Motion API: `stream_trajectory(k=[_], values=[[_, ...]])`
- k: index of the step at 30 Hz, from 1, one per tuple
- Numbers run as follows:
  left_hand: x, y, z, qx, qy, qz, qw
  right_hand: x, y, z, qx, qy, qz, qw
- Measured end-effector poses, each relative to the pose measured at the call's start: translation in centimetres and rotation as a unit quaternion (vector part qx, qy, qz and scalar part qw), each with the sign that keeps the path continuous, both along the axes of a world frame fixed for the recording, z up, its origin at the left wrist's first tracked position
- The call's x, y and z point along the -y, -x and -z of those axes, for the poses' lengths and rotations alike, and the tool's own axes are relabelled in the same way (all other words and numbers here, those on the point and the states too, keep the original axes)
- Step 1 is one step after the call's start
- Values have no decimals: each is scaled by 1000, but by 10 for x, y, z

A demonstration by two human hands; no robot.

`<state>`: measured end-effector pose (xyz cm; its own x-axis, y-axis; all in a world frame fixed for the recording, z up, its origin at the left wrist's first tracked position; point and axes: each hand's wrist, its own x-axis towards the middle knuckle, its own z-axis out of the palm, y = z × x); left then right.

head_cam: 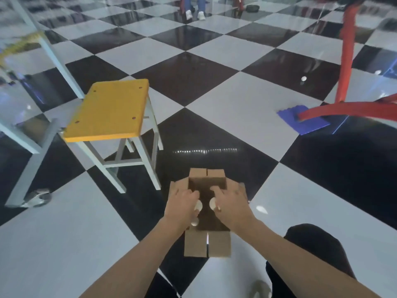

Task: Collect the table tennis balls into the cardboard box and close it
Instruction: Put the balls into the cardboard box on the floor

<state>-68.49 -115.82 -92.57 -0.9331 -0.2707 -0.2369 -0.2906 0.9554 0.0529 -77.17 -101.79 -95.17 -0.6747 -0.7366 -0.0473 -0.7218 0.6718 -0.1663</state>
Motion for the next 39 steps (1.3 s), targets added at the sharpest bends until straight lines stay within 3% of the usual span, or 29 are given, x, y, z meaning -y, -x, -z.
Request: stream_trajectory(k=[5,11,20,26,33,39], values=[[2,-6,33,-12,-15,11,1000,3,-10,36,28,-16,-19,999],[1,-9,26,-10,-38,-12,999,5,-7,32,56,-7,-42,998],[-3,0,-5,-97,73,-63,991,-6,-4,-9,-52,-32,-10,998],[-14,5,-133,-126,104,-31,986,-29,2,-145,-68,-52,6,996],[-28,35,-358,-163,105,-3,981,-44,23,-374,-112,-34,51,992],[-51,74,-516,-192,124,55,972,-72,40,-532,-144,-23,105,984]])
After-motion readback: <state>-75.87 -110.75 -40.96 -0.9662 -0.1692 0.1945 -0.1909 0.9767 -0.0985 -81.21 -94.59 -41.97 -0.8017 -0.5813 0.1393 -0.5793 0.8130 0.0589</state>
